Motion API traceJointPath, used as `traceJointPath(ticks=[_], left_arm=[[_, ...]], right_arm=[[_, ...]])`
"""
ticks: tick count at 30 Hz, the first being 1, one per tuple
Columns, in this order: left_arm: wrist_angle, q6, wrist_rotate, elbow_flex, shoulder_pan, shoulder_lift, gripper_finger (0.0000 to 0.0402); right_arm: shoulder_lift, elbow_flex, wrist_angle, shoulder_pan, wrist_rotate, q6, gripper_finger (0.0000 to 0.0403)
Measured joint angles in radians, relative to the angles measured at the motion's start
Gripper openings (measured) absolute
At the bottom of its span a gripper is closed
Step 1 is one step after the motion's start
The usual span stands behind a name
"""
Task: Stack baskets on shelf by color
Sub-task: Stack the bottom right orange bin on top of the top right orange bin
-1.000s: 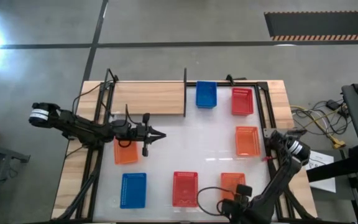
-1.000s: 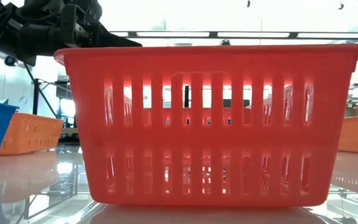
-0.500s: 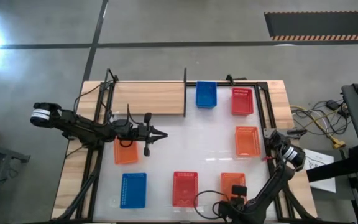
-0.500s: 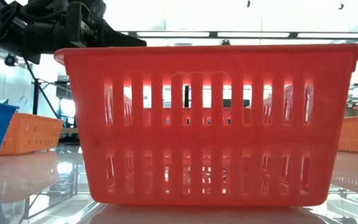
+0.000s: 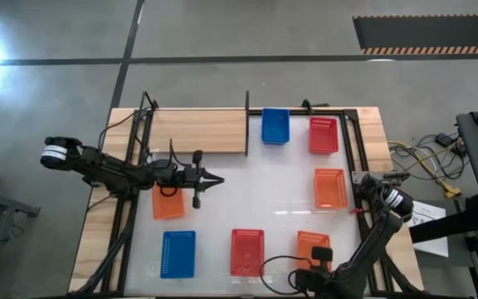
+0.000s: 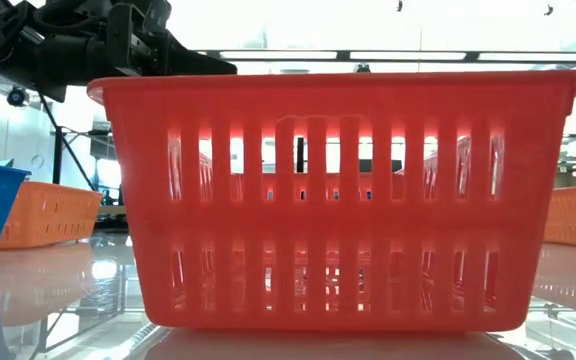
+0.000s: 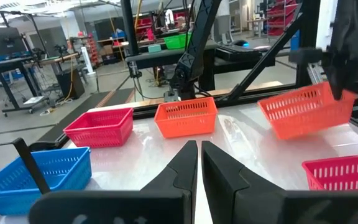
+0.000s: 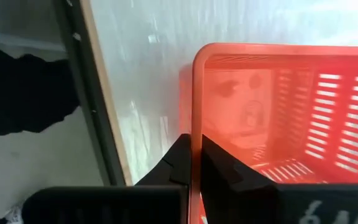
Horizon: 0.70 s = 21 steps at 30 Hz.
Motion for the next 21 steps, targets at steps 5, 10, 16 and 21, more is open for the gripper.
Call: traceJointPath(ticks=[5,10,16,21], left_arm=[[0.000,0.000,0.000,0.001,0.000,0.000,0.0006],[0.000,0.000,0.000,0.002,0.000,0.000,0.0006],[-0.001,0.000,0.000,0.002,0.000,0.000,0.0006],[0.000,0.000,0.000,0.005,0.000,0.000,0.0006]], right_arm=[[-0.024,0.090,-0.156,0.002,0.051,-0.009,0.0009],[-0.024,0.214,-0.337,0.010,0.106,-0.062,0.0009],[-0.075,0.236,-0.335,0.002,0.173,-0.136,0.0009],[-0.150,0.129,-0.333,-0.010,0.193,-0.174,0.0009]])
